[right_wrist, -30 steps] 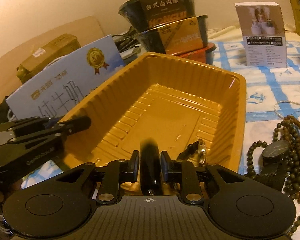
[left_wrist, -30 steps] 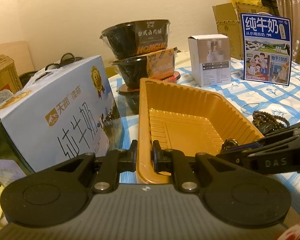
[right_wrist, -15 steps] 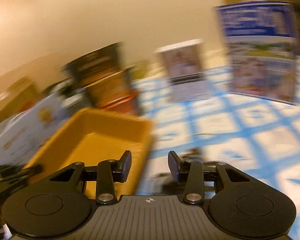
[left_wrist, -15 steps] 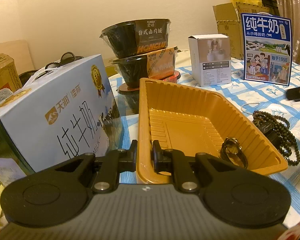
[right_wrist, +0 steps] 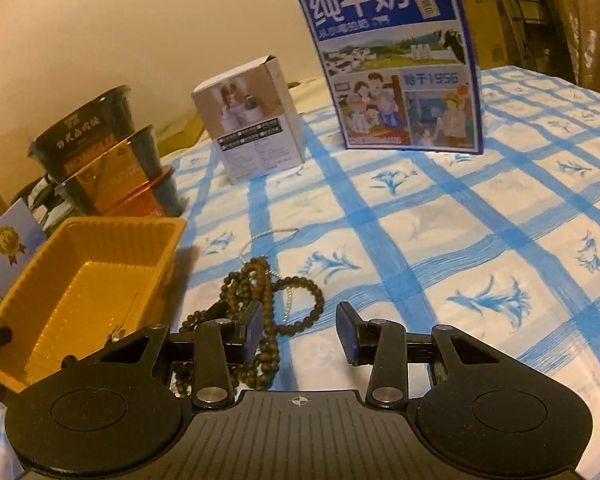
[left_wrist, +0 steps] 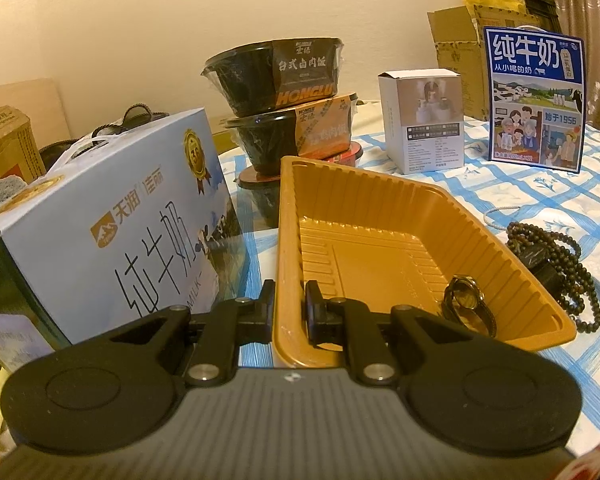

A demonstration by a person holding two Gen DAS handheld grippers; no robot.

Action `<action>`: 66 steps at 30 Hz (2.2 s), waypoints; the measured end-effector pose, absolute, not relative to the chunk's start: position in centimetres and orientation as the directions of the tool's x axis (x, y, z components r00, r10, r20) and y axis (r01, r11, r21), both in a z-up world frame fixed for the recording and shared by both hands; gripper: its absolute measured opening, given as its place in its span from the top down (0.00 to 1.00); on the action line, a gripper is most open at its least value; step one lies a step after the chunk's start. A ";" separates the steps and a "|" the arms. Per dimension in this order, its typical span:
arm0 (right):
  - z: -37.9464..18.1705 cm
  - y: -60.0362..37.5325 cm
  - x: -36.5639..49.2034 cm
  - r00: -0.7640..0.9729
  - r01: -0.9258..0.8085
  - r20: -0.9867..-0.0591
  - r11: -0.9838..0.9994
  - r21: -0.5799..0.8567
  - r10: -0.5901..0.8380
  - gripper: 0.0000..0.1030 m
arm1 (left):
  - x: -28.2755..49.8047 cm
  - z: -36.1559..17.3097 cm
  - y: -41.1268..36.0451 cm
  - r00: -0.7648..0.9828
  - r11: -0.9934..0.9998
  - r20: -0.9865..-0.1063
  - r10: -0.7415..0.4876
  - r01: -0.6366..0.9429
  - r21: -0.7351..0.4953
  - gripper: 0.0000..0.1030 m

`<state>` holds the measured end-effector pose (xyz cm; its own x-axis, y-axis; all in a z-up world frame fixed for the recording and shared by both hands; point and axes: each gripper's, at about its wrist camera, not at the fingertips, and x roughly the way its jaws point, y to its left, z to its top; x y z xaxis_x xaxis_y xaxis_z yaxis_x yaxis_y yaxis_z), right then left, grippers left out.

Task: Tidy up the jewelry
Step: 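Grasp the black-strap watch from the bead pile with the right gripper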

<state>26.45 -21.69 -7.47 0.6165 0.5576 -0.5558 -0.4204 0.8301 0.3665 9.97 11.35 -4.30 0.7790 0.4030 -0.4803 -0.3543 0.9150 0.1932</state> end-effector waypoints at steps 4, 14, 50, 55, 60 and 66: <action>-7.9 -20.5 26.2 0.595 -0.449 -0.565 0.819 0.357 0.572 0.60 | 10.0 -4.3 11.4 0.779 0.915 -0.481 0.403 -0.355 0.191 0.87; -8.3 -19.2 25.8 0.574 -0.486 -0.579 0.809 0.329 0.580 0.60 | 9.9 -4.3 11.3 0.779 0.915 -0.480 0.403 -0.355 0.192 0.87; -11.0 -13.2 28.5 0.434 -0.427 -0.579 0.723 0.542 0.691 0.72 | 9.9 -4.7 11.7 0.778 0.915 -0.483 0.402 -0.359 0.183 0.86; -11.8 -13.4 29.8 0.434 -0.355 -0.576 0.719 0.598 0.693 0.83 | 10.1 -4.7 11.9 0.776 0.915 -0.485 0.402 -0.358 0.185 0.86; -11.8 -13.6 29.4 0.448 -0.376 -0.554 0.710 0.595 0.701 0.88 | 10.2 -4.7 11.9 0.776 0.914 -0.485 0.404 -0.359 0.187 0.86; -10.0 -13.9 28.5 0.479 -0.430 -0.487 0.679 0.596 0.731 0.89 | 10.2 -4.7 11.9 0.776 0.915 -0.485 0.403 -0.359 0.186 0.86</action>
<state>28.52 -13.94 -9.95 0.4785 0.7305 -0.4872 -0.4295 0.6787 0.5957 10.17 11.91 -4.74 0.7762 0.4031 -0.4848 -0.3588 0.9147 0.1861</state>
